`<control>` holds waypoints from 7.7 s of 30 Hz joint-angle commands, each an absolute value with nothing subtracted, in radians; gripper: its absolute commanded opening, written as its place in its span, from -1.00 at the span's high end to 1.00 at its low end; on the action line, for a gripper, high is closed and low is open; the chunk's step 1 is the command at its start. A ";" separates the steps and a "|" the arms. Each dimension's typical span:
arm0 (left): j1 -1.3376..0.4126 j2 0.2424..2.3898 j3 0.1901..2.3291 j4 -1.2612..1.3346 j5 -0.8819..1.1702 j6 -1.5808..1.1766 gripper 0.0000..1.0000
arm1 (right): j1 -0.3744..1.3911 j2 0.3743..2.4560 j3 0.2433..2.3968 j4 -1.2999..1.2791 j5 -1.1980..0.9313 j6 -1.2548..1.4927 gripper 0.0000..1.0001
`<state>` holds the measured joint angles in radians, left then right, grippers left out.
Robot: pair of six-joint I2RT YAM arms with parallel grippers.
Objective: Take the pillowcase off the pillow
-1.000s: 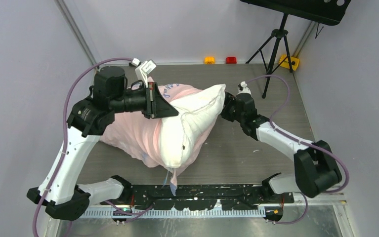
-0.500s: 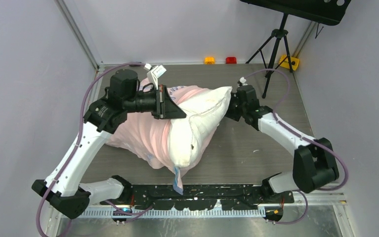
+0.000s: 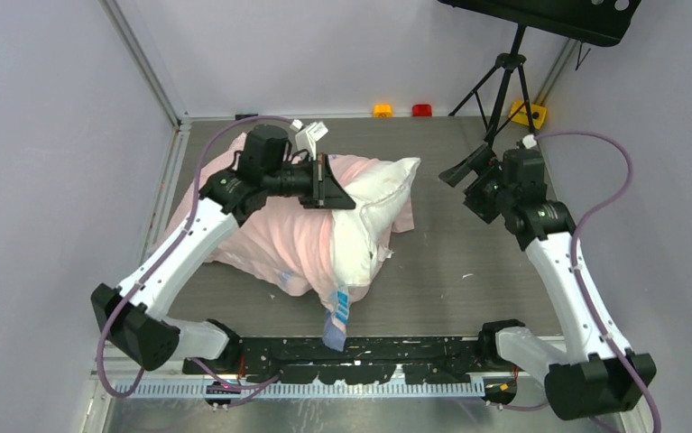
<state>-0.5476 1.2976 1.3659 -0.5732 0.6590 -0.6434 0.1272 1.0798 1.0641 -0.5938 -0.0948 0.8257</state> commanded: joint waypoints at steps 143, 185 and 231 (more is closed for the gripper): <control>-0.384 0.980 0.763 -0.644 -0.123 -0.655 0.81 | 0.047 0.994 1.074 -0.273 -0.474 1.145 1.00; -1.174 1.869 1.954 -1.226 -0.577 -0.352 -0.99 | 0.517 0.595 0.899 -0.595 0.482 0.668 -0.77; -1.135 1.119 1.801 -1.349 -0.254 -0.238 1.00 | 0.553 1.111 0.852 0.154 -0.777 0.384 -0.59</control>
<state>-1.1301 1.1545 1.7340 -1.4231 -0.2863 -0.2447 0.5369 1.0653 0.7868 0.0605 -0.7254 0.3931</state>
